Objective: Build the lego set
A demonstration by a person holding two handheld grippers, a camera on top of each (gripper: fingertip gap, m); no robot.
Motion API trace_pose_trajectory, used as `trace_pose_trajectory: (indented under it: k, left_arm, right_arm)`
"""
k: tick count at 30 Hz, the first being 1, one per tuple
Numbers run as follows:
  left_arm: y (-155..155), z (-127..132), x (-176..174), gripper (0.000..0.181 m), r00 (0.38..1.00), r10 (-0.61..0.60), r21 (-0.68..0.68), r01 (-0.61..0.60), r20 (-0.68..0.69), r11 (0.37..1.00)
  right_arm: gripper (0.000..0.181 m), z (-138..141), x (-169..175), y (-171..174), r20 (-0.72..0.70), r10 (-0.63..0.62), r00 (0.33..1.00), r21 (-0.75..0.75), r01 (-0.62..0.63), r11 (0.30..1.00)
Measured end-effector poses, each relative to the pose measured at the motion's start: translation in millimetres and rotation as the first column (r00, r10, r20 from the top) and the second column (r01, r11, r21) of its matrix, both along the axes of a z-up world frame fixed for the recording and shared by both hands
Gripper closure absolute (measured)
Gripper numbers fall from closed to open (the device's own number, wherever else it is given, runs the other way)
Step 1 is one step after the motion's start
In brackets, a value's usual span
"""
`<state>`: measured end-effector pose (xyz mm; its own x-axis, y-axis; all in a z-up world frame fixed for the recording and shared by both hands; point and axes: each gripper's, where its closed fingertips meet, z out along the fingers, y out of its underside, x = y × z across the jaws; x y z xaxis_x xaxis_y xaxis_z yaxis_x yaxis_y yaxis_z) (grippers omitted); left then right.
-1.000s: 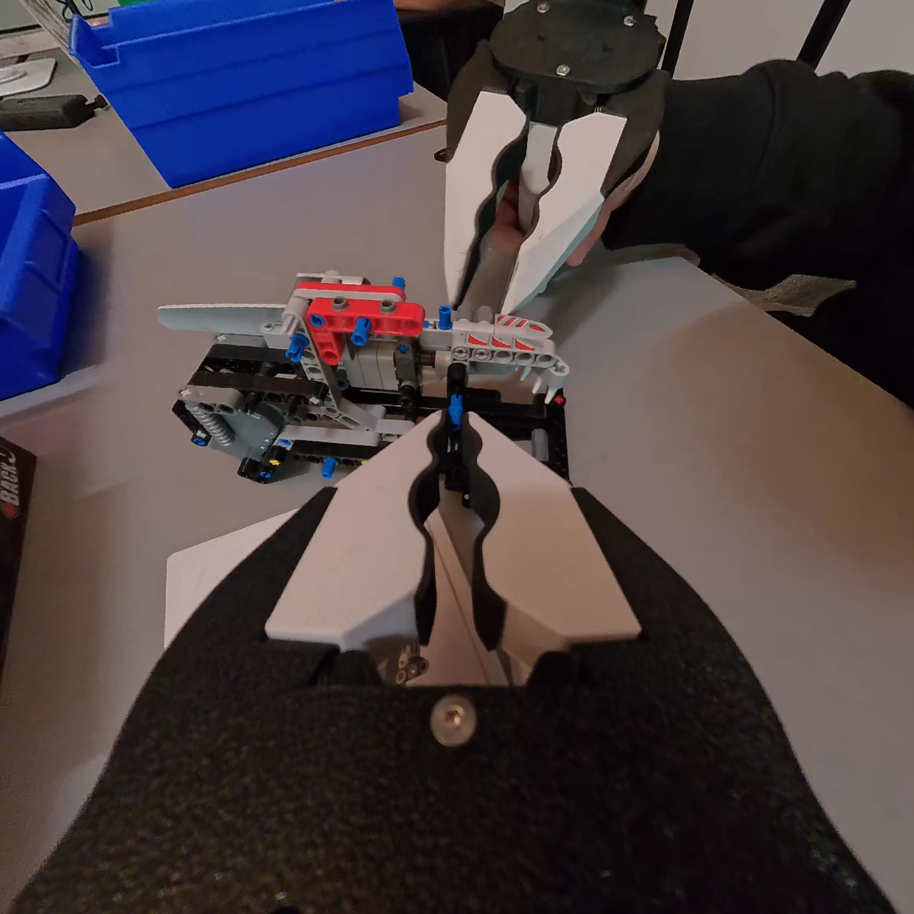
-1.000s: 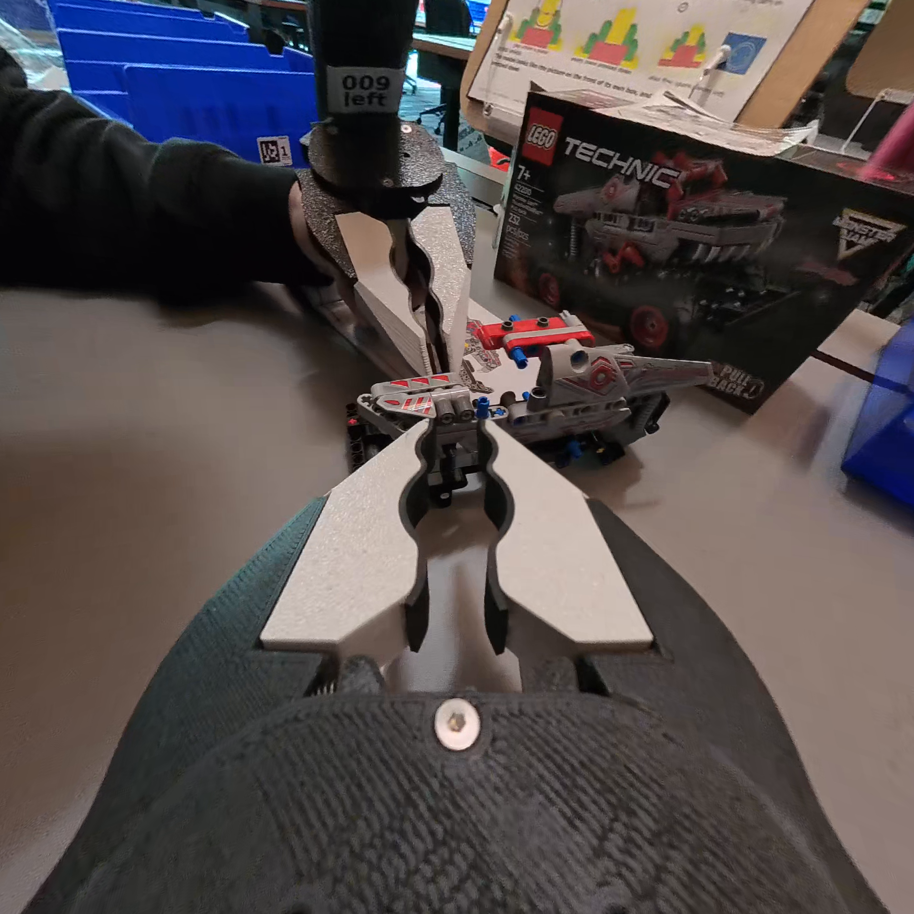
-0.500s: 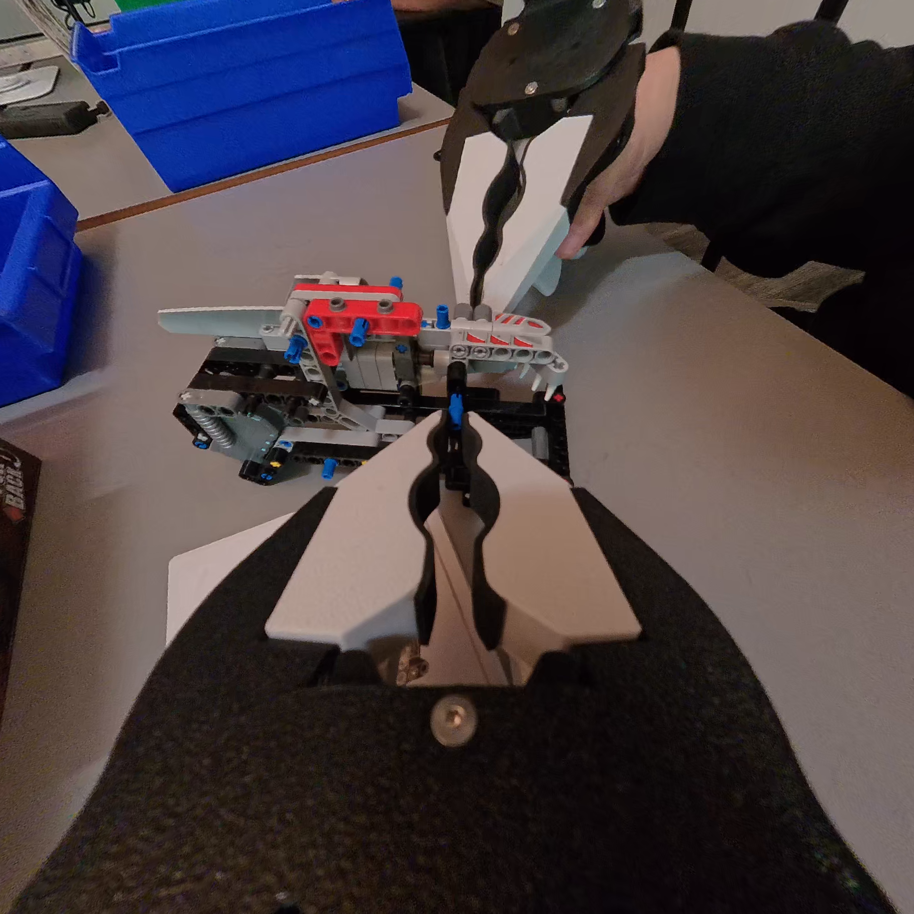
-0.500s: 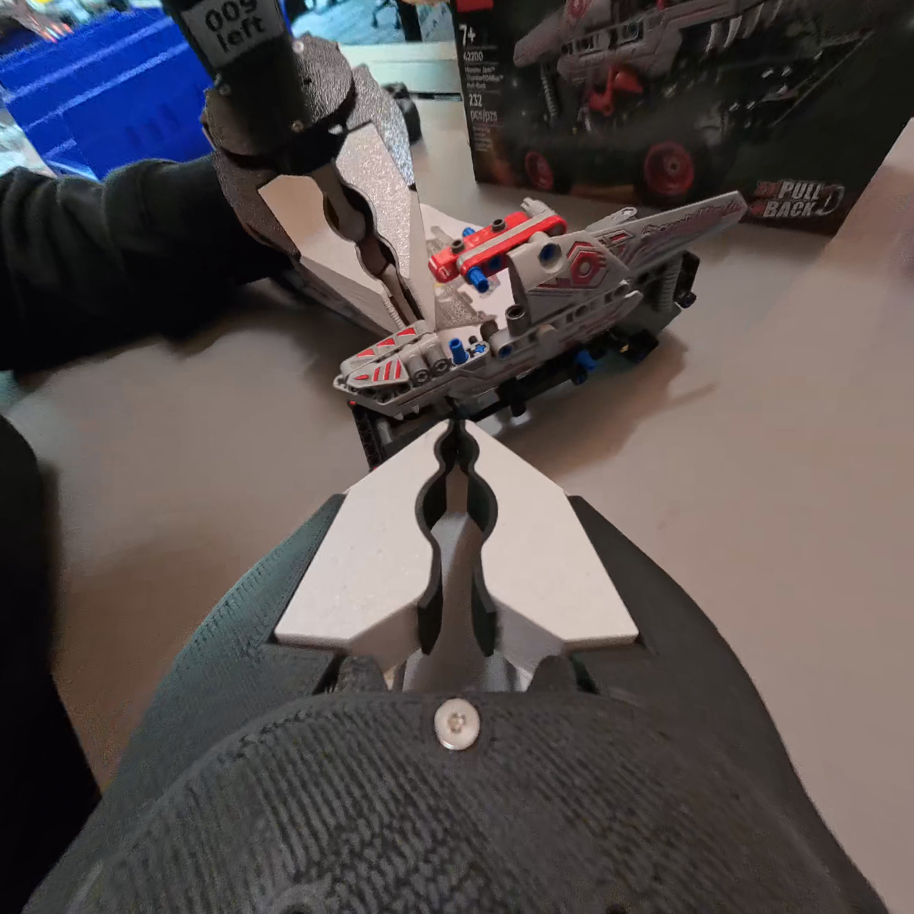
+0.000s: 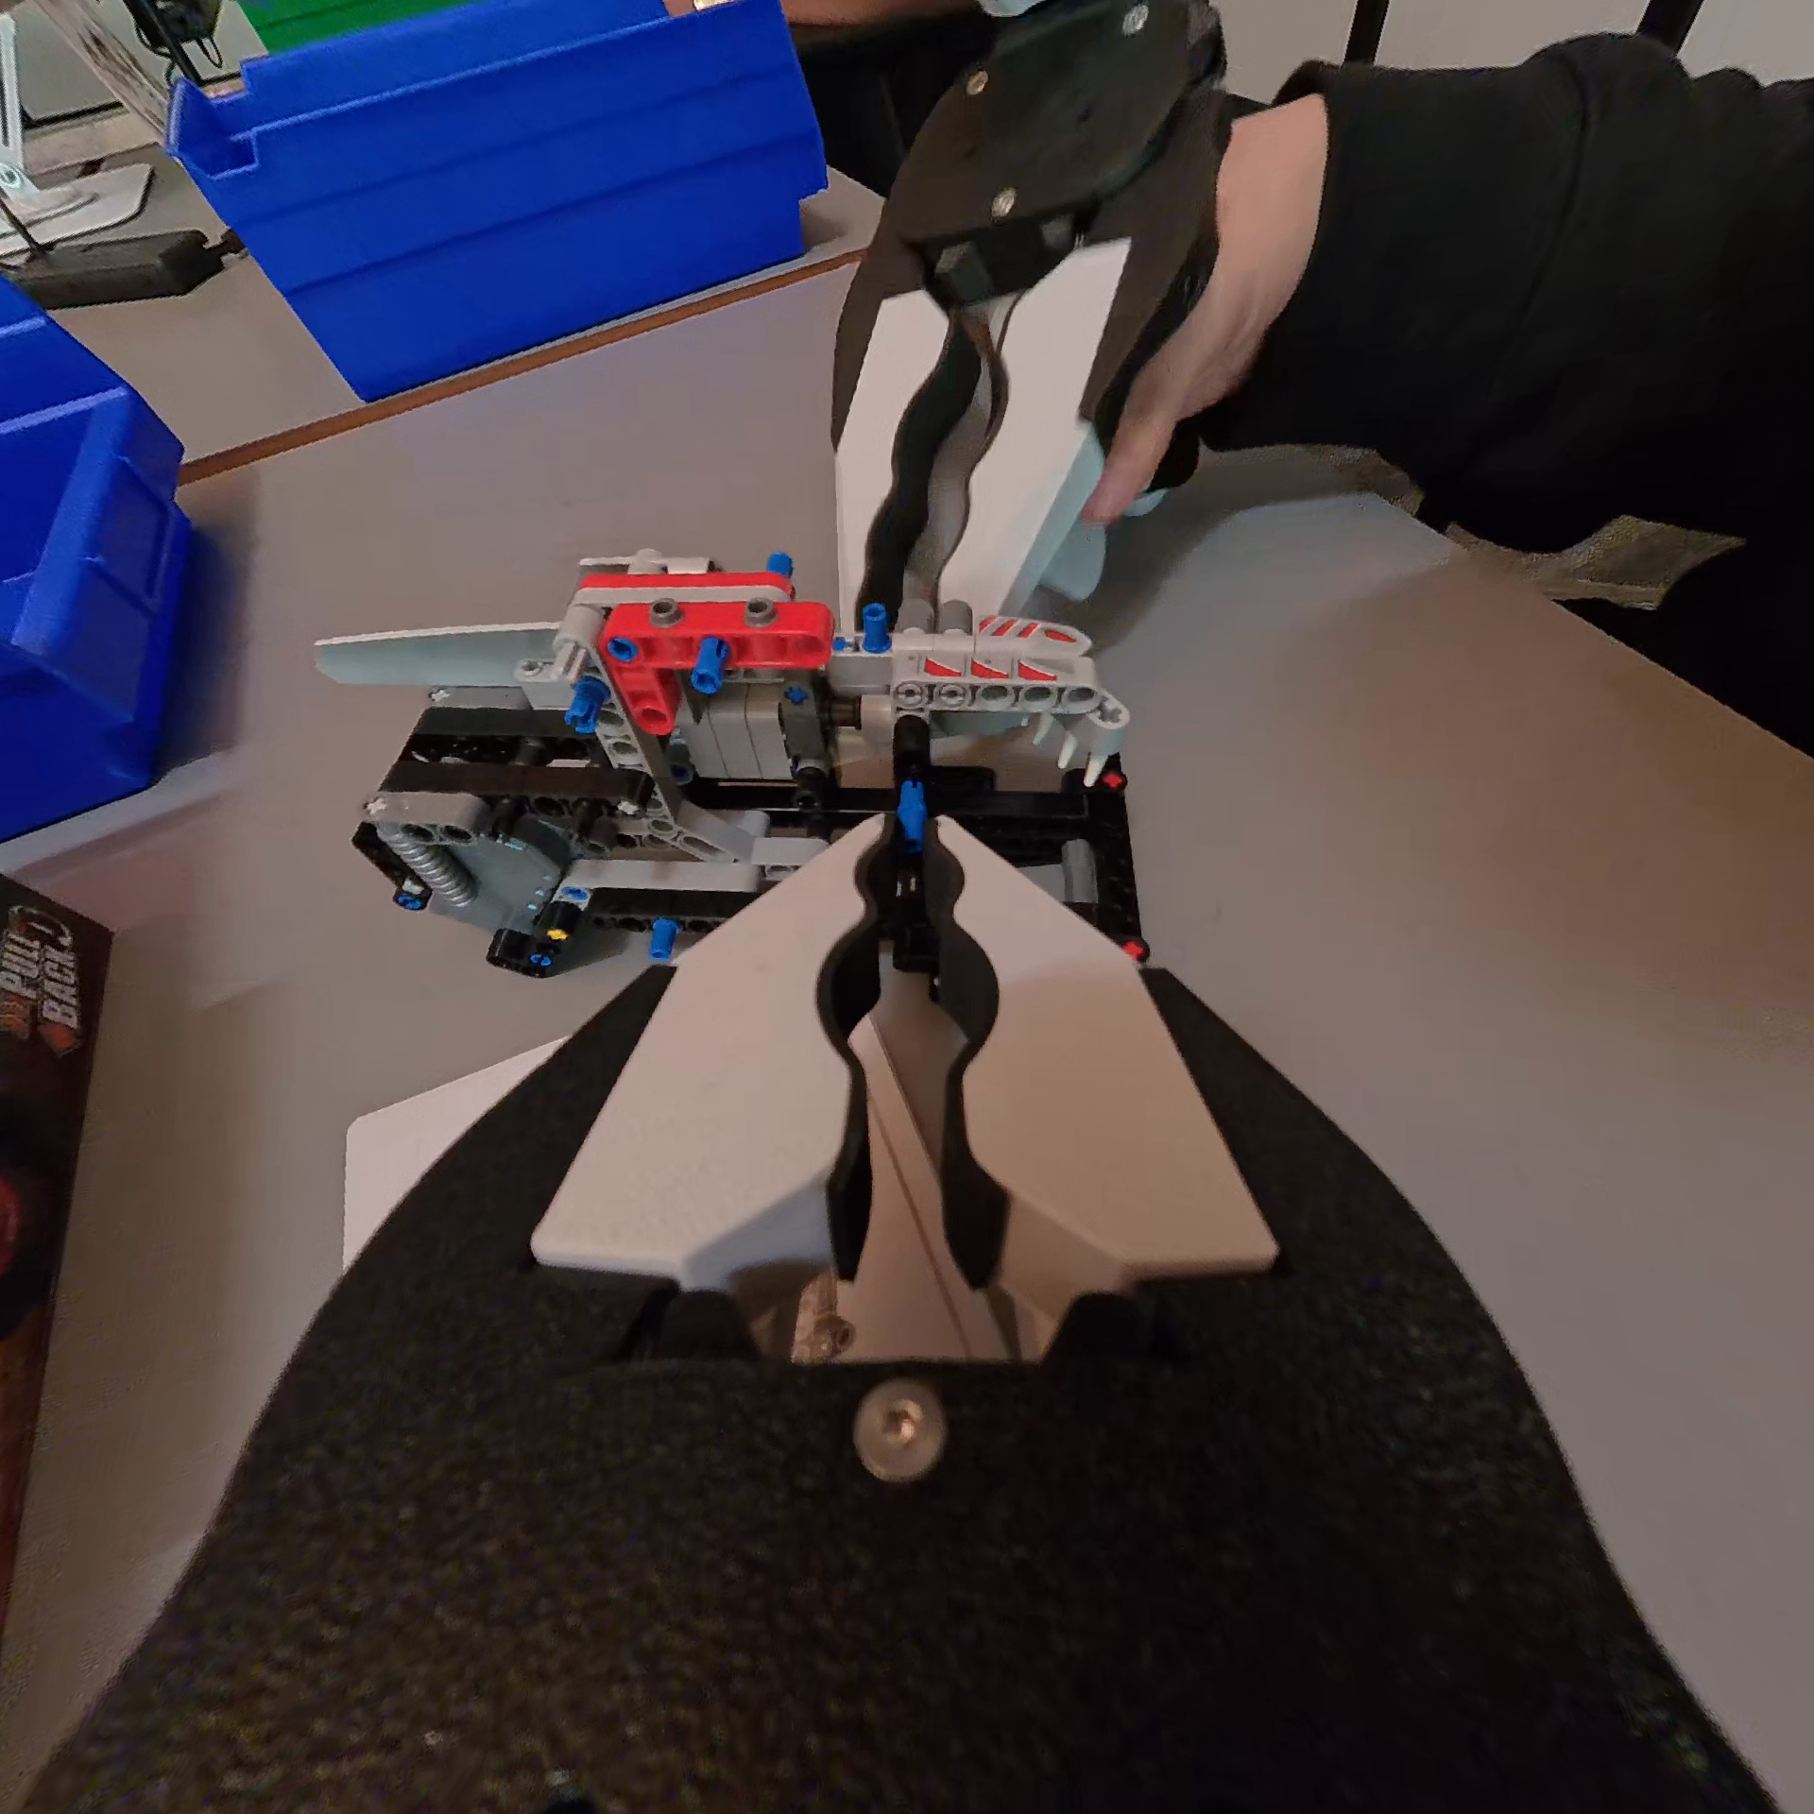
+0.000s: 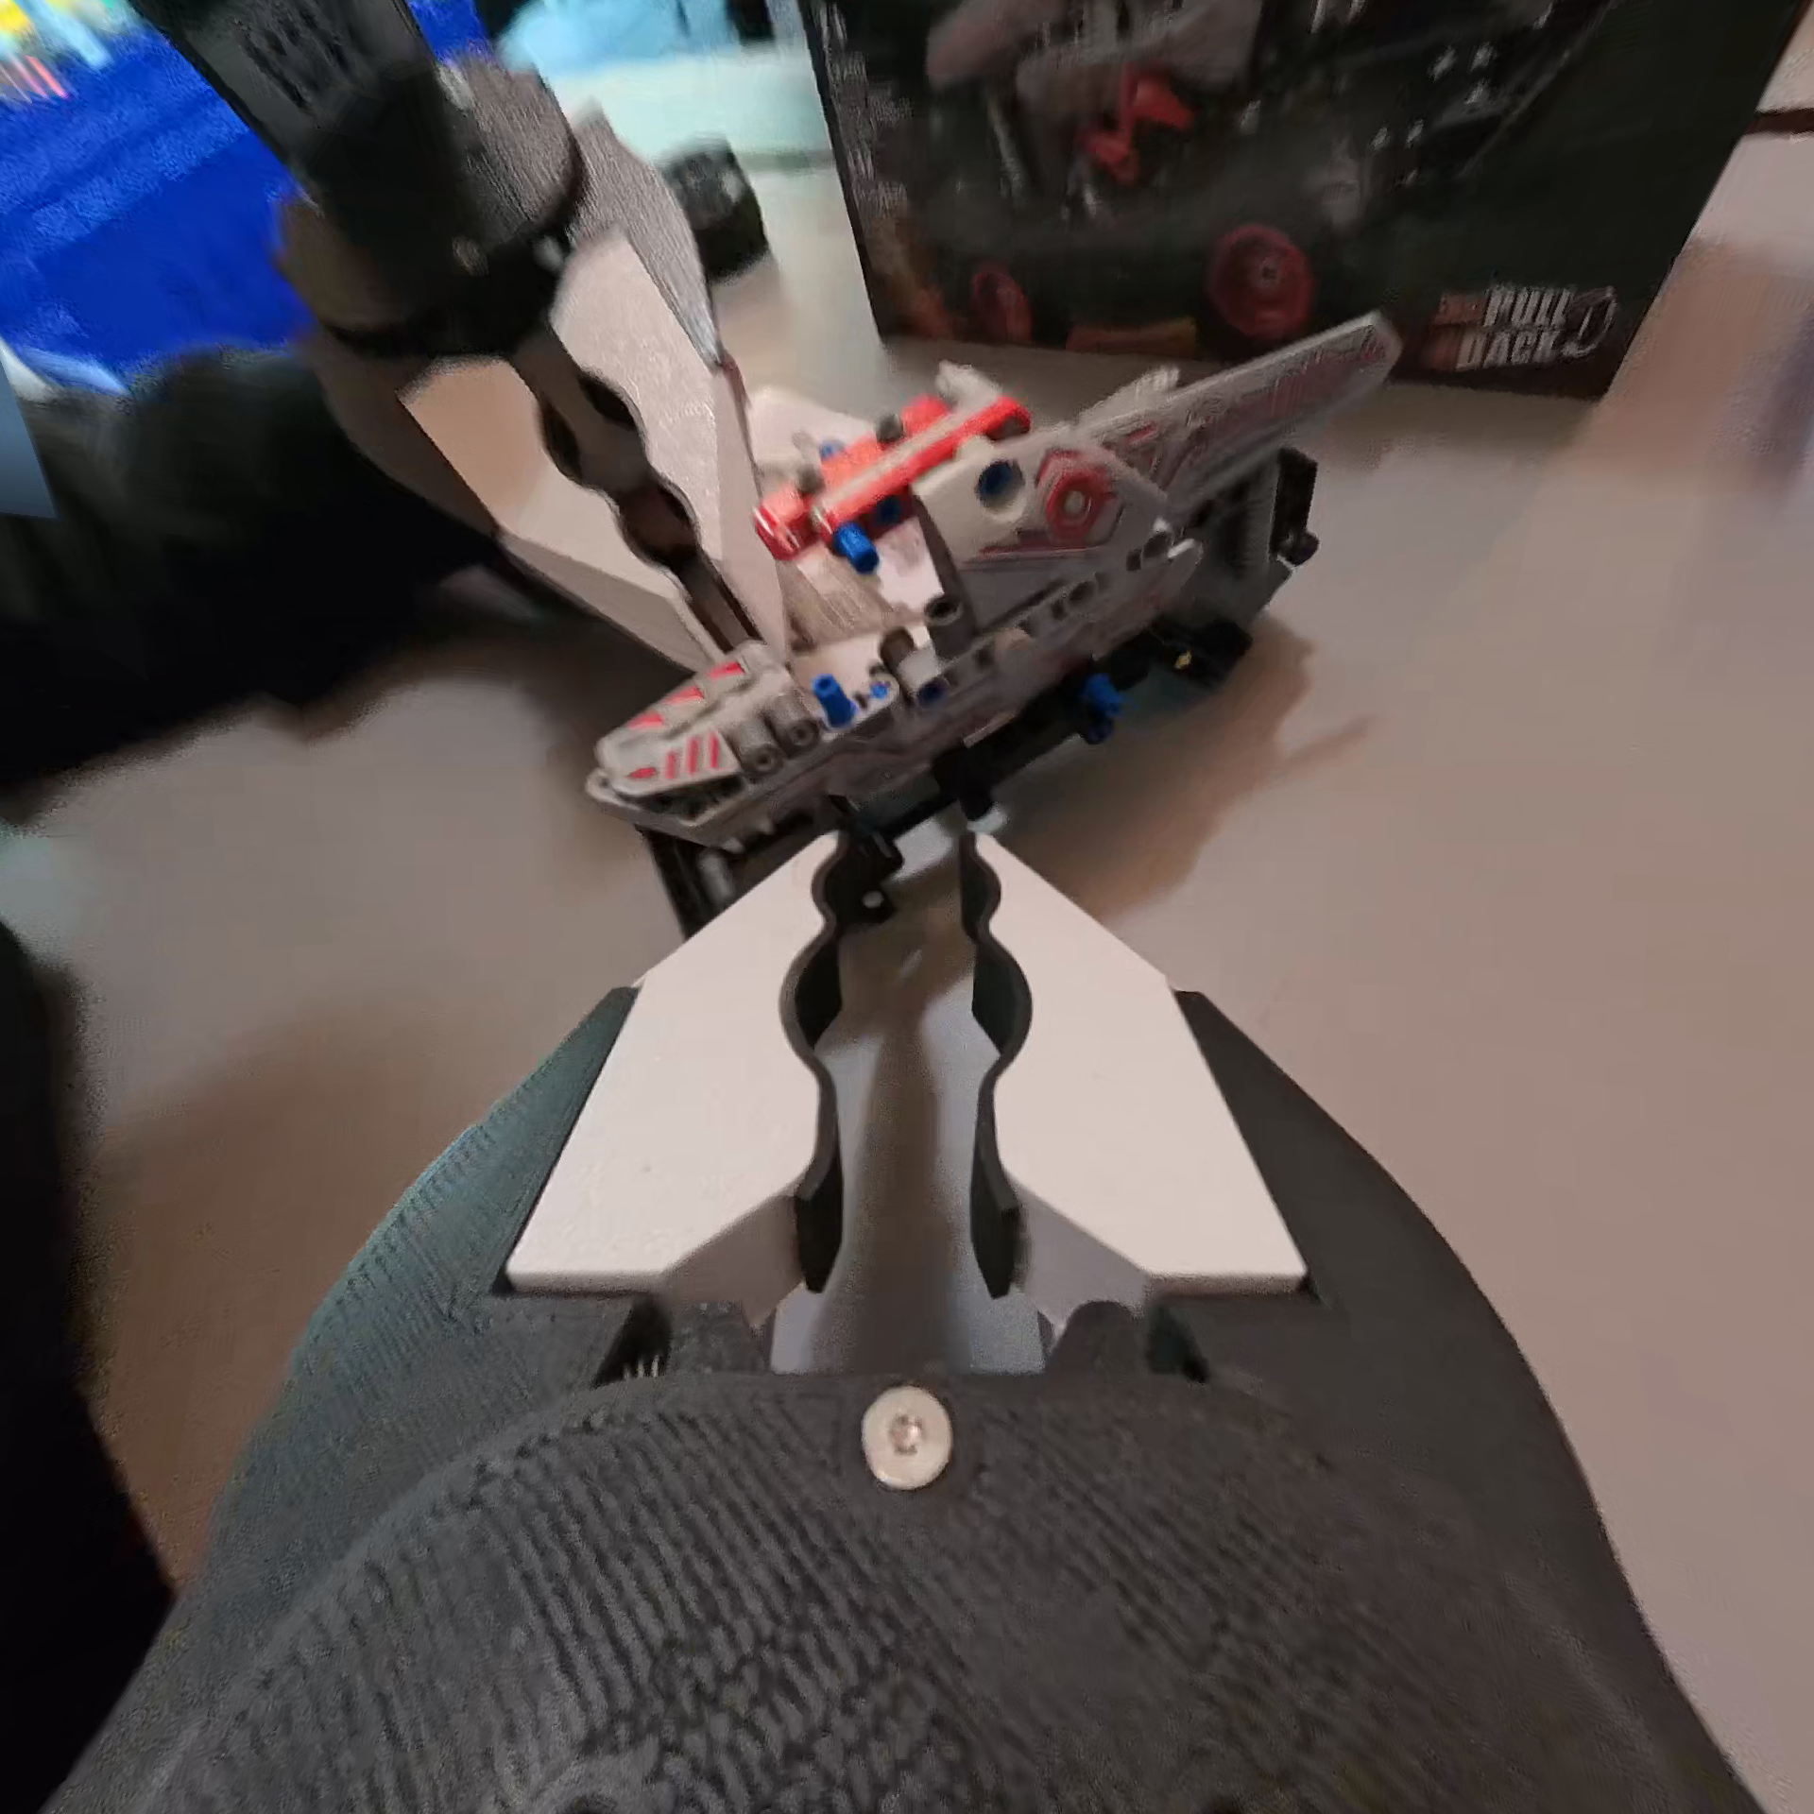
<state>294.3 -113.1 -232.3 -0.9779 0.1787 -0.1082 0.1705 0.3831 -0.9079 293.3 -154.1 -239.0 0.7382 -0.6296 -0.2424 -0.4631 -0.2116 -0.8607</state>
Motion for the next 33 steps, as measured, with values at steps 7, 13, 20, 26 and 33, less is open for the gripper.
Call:
trace_pose_trajectory:
  k: [7, 13, 20, 26, 33]
  left_arm:
    - [-0.6, -0.3, 0.5, 0.180, 1.000, 0.001, 0.002, -0.001, -0.006, 1.000]
    - [-1.2, -0.4, 0.5, 0.180, 1.000, 0.007, 0.000, -0.007, 0.007, 1.000]
    - [-9.2, -0.4, -0.7, 0.180, 0.998, 0.051, -0.005, -0.051, 0.035, 0.999]
    - [-18.2, -0.3, 1.4, 0.179, 0.987, 0.130, -0.017, -0.129, 0.093, 0.991]
    - [-21.6, -0.1, 1.9, 0.179, 0.979, 0.162, -0.025, -0.160, 0.125, 0.987]
  right_arm:
    - [0.117, 36.6, -4.5, 8.6, -0.087, -0.126, 0.988, 0.257, 0.144, 0.956]
    - [0.112, 20.8, -0.1, 24.0, -0.159, -0.320, 0.934, 0.071, 0.334, 0.940]
    - [0.136, 3.1, -4.8, 21.7, -0.087, -0.364, 0.927, -0.209, 0.341, 0.917]
    - [0.146, 4.6, -3.0, 7.6, -0.002, -0.425, 0.905, -0.325, 0.401, 0.856]
    - [0.146, 6.6, -2.8, -1.7, 0.098, -0.463, 0.881, -0.456, 0.454, 0.766]
